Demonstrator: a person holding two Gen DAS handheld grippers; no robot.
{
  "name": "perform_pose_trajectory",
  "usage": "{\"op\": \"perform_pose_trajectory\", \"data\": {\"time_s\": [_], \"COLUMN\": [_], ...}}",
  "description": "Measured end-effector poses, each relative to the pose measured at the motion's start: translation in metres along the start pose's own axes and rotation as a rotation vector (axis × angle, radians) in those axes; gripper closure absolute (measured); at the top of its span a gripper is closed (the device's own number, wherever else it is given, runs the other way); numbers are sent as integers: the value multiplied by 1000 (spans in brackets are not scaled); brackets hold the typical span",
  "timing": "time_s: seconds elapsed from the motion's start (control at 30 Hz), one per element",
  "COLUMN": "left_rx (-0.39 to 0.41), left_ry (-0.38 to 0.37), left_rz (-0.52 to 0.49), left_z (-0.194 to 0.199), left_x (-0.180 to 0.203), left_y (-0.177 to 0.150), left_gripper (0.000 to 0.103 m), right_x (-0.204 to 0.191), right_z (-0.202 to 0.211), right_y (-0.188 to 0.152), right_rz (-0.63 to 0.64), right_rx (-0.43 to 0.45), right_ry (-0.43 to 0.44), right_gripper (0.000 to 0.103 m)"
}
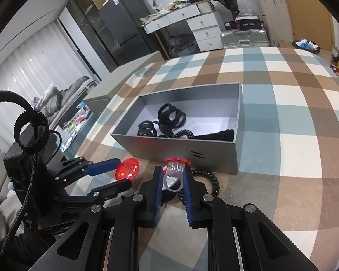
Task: Organize jewelry
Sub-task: 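Grasp the red China badge with the left tool while the right tool lifts the container, then carry the badge with the left tool while the right tool carries the container into the box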
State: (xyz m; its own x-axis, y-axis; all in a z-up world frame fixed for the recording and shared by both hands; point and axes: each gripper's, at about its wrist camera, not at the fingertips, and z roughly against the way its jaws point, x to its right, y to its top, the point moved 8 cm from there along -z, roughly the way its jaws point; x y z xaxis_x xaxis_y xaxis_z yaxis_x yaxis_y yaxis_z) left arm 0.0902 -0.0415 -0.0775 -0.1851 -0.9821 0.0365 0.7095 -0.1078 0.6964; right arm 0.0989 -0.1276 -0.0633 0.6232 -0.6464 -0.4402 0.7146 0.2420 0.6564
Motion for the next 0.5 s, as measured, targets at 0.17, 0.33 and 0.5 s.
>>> {"op": "perform_pose_trajectory", "data": {"time_s": [0.17,0.33,0.5], "left_rx": [43,90,134], "left_ry": [-7,-10,-8], "left_rz": [31,44,67], "left_z": [6,14,21], "left_x": [-5,-5,-10], "left_y": [6,12,19], "left_gripper": [67,67,67], "right_x": [-1,-4,-4], "right_z": [4,8,12], "right_y": [3,7,9], "right_rz": [-5,-5,-14], "right_rx": [19,45,62], "right_ry": [15,29,34], "right_gripper": [86,86,86]}}
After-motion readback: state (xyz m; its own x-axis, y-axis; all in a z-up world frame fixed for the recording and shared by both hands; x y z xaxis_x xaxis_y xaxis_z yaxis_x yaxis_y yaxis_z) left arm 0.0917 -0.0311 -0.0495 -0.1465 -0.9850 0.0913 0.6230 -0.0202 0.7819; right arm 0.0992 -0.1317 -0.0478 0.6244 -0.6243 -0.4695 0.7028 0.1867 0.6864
